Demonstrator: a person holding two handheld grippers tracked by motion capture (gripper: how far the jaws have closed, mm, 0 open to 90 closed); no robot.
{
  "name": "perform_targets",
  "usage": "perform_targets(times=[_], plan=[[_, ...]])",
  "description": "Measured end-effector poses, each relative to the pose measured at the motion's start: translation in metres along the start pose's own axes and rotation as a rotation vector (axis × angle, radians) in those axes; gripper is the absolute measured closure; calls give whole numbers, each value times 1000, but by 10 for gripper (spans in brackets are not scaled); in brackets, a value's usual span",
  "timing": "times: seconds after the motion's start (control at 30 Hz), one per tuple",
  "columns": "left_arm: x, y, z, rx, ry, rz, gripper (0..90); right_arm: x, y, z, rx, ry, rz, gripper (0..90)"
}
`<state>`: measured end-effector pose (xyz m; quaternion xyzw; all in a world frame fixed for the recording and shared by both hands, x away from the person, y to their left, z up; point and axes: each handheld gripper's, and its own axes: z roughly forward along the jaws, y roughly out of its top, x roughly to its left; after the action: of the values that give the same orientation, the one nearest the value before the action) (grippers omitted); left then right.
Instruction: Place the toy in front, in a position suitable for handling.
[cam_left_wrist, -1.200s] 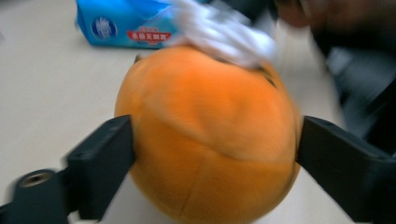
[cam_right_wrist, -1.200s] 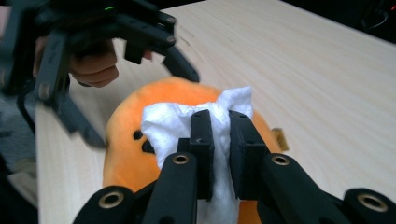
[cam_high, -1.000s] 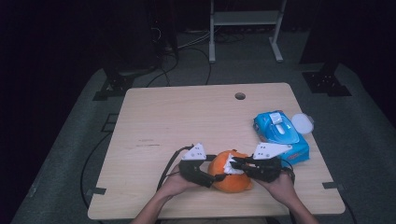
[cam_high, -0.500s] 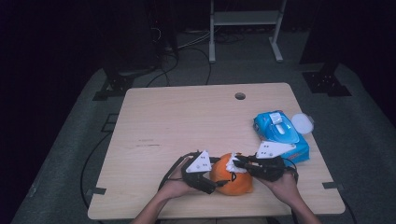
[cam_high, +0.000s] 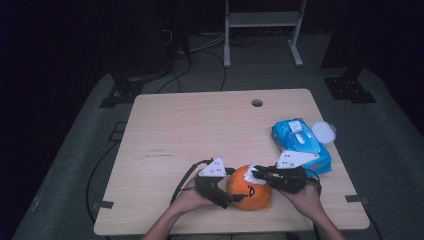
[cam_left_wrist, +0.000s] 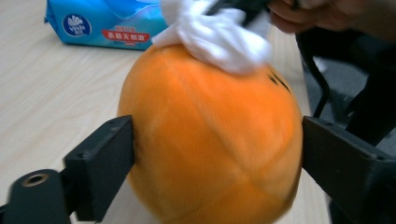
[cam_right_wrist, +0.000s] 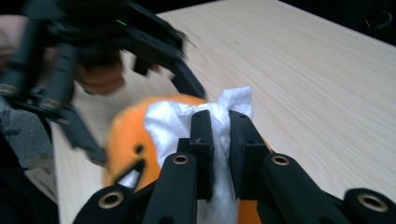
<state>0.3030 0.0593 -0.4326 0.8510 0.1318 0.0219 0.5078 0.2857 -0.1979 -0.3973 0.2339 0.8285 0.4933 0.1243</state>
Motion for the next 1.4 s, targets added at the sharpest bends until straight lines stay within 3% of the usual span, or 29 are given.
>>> perform_targets(times=[0.07,0.13,0.2,0.27,0.37,0.4,0.43,0.47,0.5,0.53,0.57,0.6,0.67,0.7,0.73,0.83,0.87,0.9,1.0,1.07,1.1,1.13,1.17,1.2,1.27,1.3,1.4], plan=[[-3,0,0,-8,22,37,211,9,5,4,-13,26,-23,799],[-8,2,-2,10,49,121,279,15,8,9,-20,55,-31,799],[-10,2,-5,24,62,188,321,16,10,11,-11,53,-51,799],[-10,0,-8,38,56,220,339,10,9,8,-14,38,-37,799],[-4,-4,-10,27,46,193,336,-6,0,0,8,-30,-12,799],[-4,-4,-10,27,46,193,327,-11,-5,-3,12,-43,12,799],[-1,-5,-9,22,46,151,301,-13,-7,-4,13,-46,20,799],[-1,-5,-9,22,46,151,262,-13,-7,-4,13,-46,20,799],[2,-3,-8,18,34,89,262,-14,-9,-5,16,-50,29,799],[3,0,-7,25,14,45,183,-12,-7,-4,16,-62,22,800],[3,3,-4,23,0,0,116,-5,-3,-1,6,-42,15,800],[3,4,-3,14,-5,-18,113,-2,-1,1,0,-20,7,799],[2,4,-2,7,-7,-26,117,4,2,5,-7,7,3,799],[1,2,-3,12,16,16,213,16,8,13,-10,30,-44,799],[1,0,-5,13,23,31,244,19,9,15,-4,25,-56,799],[6,-5,-12,22,27,59,311,12,8,13,2,15,-55,799],[6,-5,-12,22,27,59,316,12,8,13,2,15,-55,799],[12,-10,-15,22,15,36,317,-1,0,6,8,-9,-6,798],[16,-16,-18,14,3,23,304,-14,-11,-4,19,-37,40,798],[17,-15,-17,14,-9,-17,227,-15,-12,-6,16,-36,50,798],[17,-15,-17,14,-9,-17,168,-12,-11,-4,15,-40,43,798],[18,-8,-15,6,-15,-62,116,-7,-8,-1,13,-35,22,798],[17,-6,-13,3,-18,-72,105,-3,-5,2,8,-17,15,798],[16,-4,-12,12,-11,-65,106,3,-2,6,4,0,2,797],[12,-5,-11,18,10,-11,184,13,2,12,11,17,-39,796],[13,-6,-13,24,14,-5,219,15,3,13,15,13,-59,795],[18,-12,-18,30,15,-2,268,7,-1,10,10,23,-36,792]])
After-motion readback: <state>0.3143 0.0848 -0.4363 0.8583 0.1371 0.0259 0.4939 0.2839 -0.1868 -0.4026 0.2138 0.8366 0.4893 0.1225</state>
